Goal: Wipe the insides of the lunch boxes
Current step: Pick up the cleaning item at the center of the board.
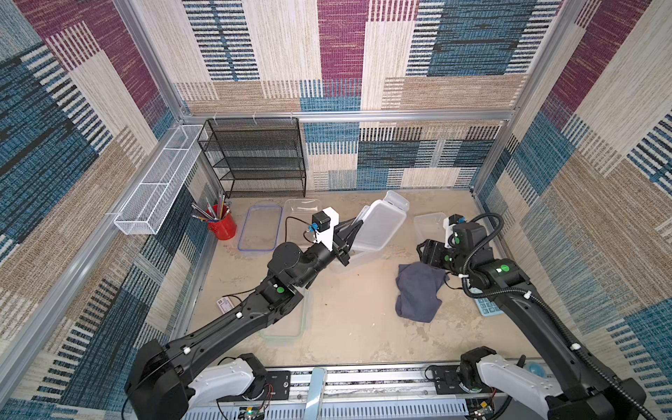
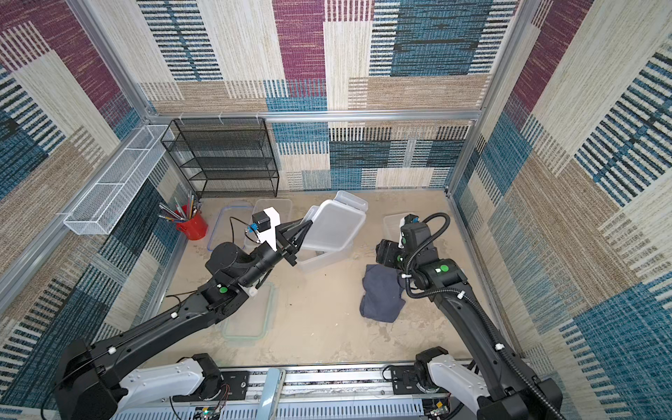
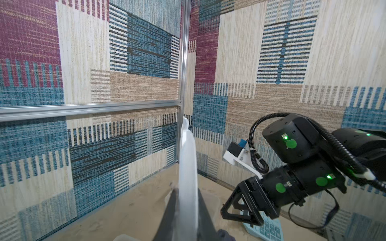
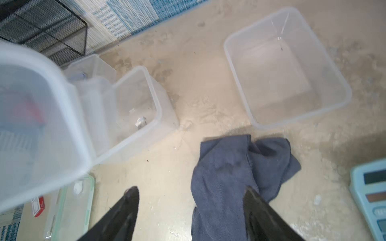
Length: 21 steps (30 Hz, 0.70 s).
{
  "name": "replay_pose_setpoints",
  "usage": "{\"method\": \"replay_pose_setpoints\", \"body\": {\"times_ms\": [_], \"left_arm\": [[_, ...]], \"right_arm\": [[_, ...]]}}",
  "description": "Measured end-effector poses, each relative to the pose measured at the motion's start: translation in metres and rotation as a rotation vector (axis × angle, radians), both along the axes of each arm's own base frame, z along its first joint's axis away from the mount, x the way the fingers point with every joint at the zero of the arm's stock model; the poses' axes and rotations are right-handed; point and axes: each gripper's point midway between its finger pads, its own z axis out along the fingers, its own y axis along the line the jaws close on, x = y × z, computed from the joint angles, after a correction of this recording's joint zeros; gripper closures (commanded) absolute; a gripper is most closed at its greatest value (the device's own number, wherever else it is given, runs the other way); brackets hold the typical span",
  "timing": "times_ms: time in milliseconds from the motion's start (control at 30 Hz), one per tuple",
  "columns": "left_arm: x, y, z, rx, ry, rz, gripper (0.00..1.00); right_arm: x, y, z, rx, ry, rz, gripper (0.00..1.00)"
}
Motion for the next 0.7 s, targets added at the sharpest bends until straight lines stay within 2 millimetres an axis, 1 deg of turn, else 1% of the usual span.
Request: {"method": "replay_pose_setpoints", "body": {"times_ms": [67, 133, 200, 267, 300, 367, 467, 533, 600, 700], "left_arm": [[-0.010, 0.006, -0.002, 0.055, 0.010, 0.010, 1.00], [-0.022, 0.011, -0.008, 0.115, 0.011, 0.009, 1.00], [-0.039, 0.017, -0.021, 0.172, 0.012, -0.010, 1.00], [-0.055, 0.021, -0.034, 0.216, 0.024, -0.035, 1.00], [-0.063, 0.024, -0.041, 0.236, 0.030, -0.044, 1.00], [-0.079, 0.025, -0.048, 0.257, 0.038, -0.078, 1.00], [-0.100, 0.021, -0.057, 0.283, 0.045, -0.141, 1.00], [-0.110, 0.016, -0.069, 0.315, 0.059, -0.171, 1.00], [-0.116, 0.010, -0.087, 0.372, 0.076, -0.181, 1.00], [-0.120, 0.004, -0.120, 0.470, 0.110, -0.166, 1.00]], "right_arm": [[-0.012, -0.004, -0.025, -0.002, 0.065, -0.017, 0.12], [-0.020, -0.006, -0.045, -0.003, 0.117, -0.032, 0.07], [-0.025, -0.007, -0.061, -0.008, 0.161, -0.041, 0.02], [-0.027, -0.008, -0.072, -0.015, 0.194, -0.049, 0.00], [-0.027, -0.008, -0.076, -0.019, 0.208, -0.051, 0.01], [-0.026, -0.008, -0.082, -0.024, 0.225, -0.052, 0.01], [-0.023, -0.007, -0.095, -0.033, 0.251, -0.052, 0.01], [-0.023, -0.007, -0.105, -0.042, 0.275, -0.051, 0.01], [-0.022, -0.006, -0.115, -0.047, 0.298, -0.045, 0.01], [-0.020, -0.002, -0.128, -0.045, 0.327, -0.030, 0.01]]}}
